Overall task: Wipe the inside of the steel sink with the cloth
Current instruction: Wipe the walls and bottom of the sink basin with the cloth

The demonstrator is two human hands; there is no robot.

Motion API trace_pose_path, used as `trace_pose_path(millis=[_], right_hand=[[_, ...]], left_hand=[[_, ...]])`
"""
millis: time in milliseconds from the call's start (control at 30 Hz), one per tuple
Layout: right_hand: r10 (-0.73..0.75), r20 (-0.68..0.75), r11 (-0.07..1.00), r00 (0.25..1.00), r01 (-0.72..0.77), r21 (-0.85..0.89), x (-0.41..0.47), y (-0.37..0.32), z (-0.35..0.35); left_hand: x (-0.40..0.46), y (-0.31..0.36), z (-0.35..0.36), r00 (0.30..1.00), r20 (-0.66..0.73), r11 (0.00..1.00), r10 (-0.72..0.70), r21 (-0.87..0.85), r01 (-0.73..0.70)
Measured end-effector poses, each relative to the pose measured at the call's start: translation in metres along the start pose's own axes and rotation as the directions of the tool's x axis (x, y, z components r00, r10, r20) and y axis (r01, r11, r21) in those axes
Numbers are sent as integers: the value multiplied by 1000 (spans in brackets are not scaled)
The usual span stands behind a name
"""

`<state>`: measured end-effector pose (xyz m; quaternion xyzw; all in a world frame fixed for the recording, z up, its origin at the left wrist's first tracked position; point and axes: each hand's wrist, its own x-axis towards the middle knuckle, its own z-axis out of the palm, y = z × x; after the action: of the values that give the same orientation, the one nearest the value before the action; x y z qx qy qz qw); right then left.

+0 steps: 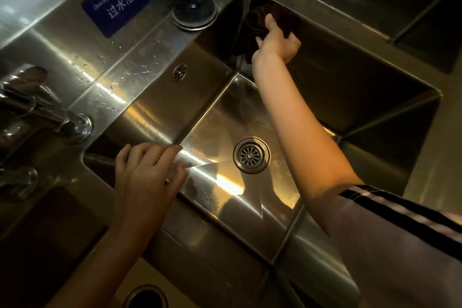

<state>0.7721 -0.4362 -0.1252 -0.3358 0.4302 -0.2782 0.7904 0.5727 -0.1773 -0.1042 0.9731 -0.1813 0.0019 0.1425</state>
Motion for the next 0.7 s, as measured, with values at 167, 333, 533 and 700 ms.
trace_pose_path(millis=[167, 333, 533, 700], right_hand=[[42, -86, 994, 995, -51, -97, 18, 43, -26], [70, -258, 960, 964, -136, -247, 51, 92, -70], [67, -252, 966, 966, -126, -226, 58, 90, -84], [-6, -157, 986, 988, -20, -164, 35, 42, -63]], left_hand=[[-1, -1, 2, 999, -20, 999, 36, 25, -36], [-1, -3, 6, 997, -62, 999, 35, 34, -33], [0, -2, 6, 998, -57, 999, 35, 36, -33], [-1, -3, 4, 999, -24, 999, 36, 28, -35]])
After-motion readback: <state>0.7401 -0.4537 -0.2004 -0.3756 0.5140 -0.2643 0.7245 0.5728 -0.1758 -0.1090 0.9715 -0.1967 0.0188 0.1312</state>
